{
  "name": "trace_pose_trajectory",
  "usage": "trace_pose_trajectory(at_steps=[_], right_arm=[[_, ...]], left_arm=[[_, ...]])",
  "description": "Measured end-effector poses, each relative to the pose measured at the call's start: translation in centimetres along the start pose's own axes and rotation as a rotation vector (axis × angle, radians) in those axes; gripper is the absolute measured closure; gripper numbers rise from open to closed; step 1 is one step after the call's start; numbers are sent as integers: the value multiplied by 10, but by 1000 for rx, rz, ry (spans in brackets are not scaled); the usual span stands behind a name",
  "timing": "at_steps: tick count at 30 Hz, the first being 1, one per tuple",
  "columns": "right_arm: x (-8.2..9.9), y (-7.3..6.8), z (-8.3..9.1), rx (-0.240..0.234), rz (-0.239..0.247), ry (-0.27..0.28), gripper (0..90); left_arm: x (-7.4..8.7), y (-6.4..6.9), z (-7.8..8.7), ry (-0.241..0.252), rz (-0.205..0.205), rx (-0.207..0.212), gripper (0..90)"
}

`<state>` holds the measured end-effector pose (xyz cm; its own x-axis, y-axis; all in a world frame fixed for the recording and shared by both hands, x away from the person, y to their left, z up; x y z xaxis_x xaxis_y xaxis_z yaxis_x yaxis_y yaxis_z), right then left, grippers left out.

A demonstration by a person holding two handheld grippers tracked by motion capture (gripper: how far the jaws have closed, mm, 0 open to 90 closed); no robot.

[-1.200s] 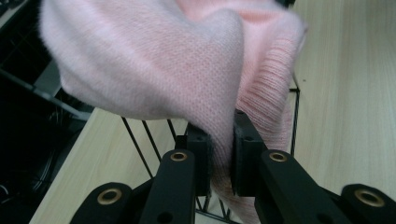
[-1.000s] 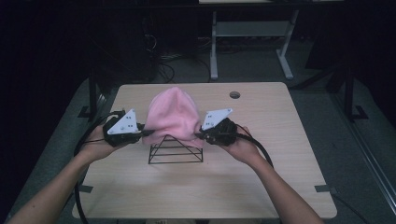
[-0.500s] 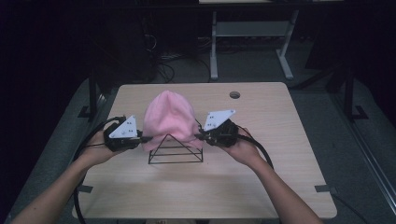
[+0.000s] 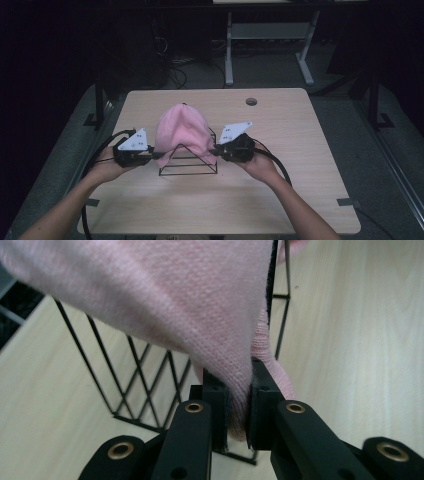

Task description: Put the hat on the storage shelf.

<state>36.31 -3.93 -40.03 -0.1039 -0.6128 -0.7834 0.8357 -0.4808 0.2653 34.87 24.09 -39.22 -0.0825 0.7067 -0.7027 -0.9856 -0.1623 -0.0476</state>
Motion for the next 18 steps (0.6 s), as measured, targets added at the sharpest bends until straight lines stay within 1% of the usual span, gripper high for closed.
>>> trace_pose_trajectory(at_steps=[2, 4, 7, 9, 12, 14, 16, 17, 18], right_arm=[[3, 0, 0, -3, -22, 10, 824], [5, -1, -1, -2, -31, 11, 824], [6, -3, -1, -1, -42, 21, 824], [7, -4, -1, -2, -46, 28, 824], [10, -6, -3, -8, -53, 27, 824], [11, -6, -3, -5, -54, 22, 824], [13, -7, -5, -2, -56, 10, 824], [15, -7, -6, 0, -54, 8, 824], [16, -7, -8, 0, -55, 1, 824]], left_arm=[[3, 1, -2, 12, 11, -1, 814], [6, 2, -4, 20, 21, 2, 815], [9, 4, -7, 53, 42, -4, 815], [11, 5, -7, 59, 45, -8, 815], [12, 5, -8, 52, 42, -11, 814], [14, 5, -10, 37, 35, -26, 814], [16, 3, -12, 21, 32, -31, 814], [18, 3, -13, 19, 37, -35, 814], [19, 1, -14, 13, 34, -42, 813]])
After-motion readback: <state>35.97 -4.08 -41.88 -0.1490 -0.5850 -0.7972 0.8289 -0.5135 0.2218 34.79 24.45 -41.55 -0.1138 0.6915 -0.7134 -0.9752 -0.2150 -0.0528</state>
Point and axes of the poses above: each handheld gripper's, and its own axes: z roughly backward along the jaws, x roughly out of its underside, y roughly to its right, the point moved 4 cm from there along -z, roughly forward along the jaws, and after that the axes turned 13 degrees about x, right-handed, at the moved point
